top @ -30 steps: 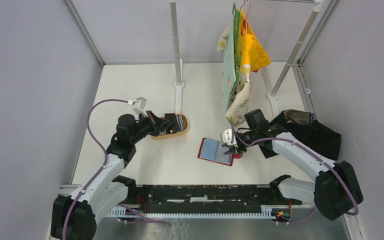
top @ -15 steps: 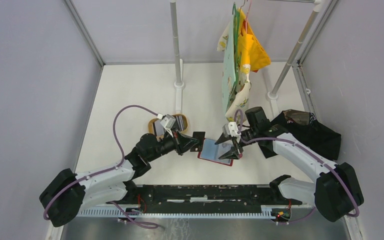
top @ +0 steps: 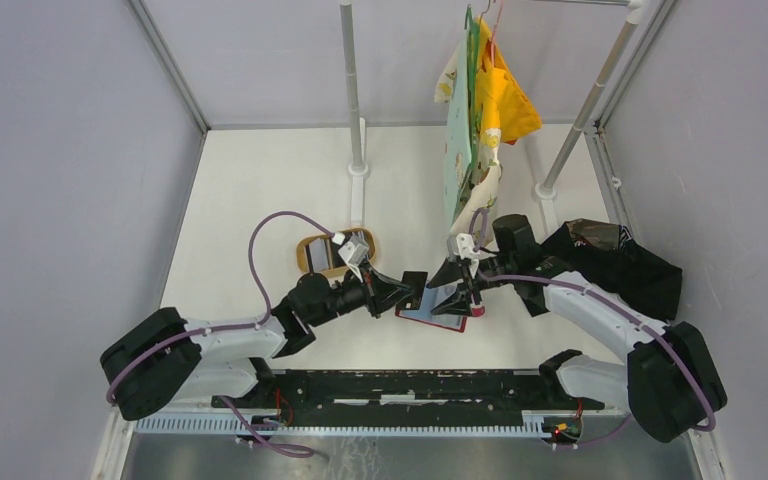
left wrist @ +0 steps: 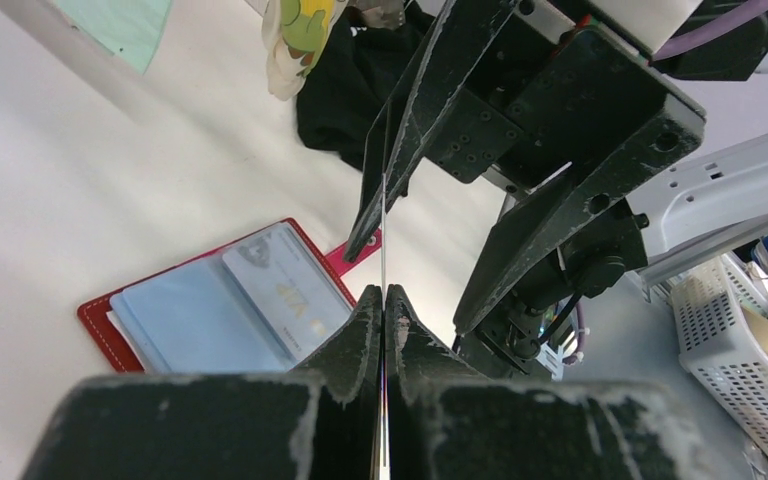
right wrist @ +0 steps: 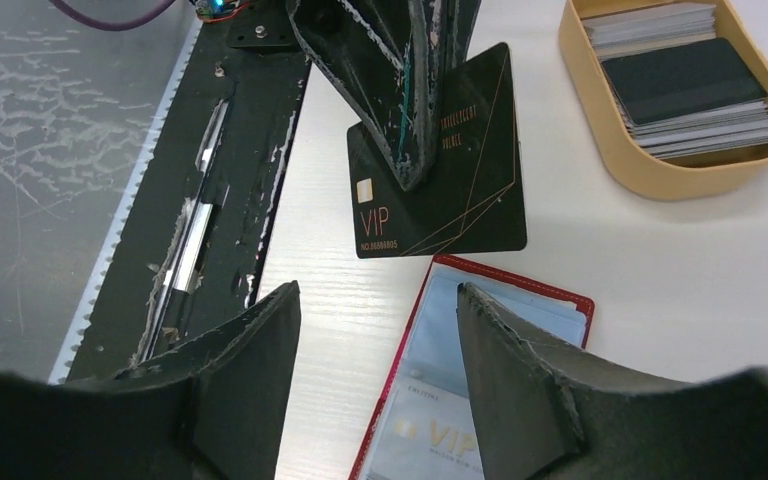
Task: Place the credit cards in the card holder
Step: Insert the credit card into the card holder.
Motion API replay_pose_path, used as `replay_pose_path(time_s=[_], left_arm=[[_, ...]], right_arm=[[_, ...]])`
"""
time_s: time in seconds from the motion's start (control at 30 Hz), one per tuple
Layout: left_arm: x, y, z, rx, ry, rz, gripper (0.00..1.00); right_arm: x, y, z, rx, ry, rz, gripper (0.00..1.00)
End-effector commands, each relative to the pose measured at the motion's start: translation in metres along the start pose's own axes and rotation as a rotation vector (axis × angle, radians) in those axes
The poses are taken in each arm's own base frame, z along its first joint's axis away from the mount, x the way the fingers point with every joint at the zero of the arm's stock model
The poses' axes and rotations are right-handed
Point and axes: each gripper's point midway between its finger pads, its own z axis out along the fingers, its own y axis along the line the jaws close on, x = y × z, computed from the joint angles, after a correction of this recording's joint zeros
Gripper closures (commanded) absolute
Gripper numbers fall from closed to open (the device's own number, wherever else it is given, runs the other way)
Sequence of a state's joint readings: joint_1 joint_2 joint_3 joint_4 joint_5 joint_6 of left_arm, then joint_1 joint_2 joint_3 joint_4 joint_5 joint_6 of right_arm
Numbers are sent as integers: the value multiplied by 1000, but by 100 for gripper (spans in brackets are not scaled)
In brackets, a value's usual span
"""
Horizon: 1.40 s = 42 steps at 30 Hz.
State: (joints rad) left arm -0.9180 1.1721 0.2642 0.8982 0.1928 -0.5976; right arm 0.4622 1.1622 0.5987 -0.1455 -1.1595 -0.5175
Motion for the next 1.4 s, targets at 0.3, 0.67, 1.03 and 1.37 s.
replay_pose_path(time_s=[0.3, 0.67, 1.03, 1.37], left_arm=[[-32, -27, 11, 109, -137, 28, 98], [-31, -32, 15, 145, -137, 15, 98], [-28, -33, 17, 157, -123, 16, 98], [-27, -35, 19, 172, -116, 19, 98]], right_arm=[[-6, -3, 6, -11, -66, 118, 41], [-10, 6, 8, -63, -100, 162, 62], [-10, 8, 9, -76, -105, 182, 72], [-12, 8, 8, -82, -107, 185, 79]])
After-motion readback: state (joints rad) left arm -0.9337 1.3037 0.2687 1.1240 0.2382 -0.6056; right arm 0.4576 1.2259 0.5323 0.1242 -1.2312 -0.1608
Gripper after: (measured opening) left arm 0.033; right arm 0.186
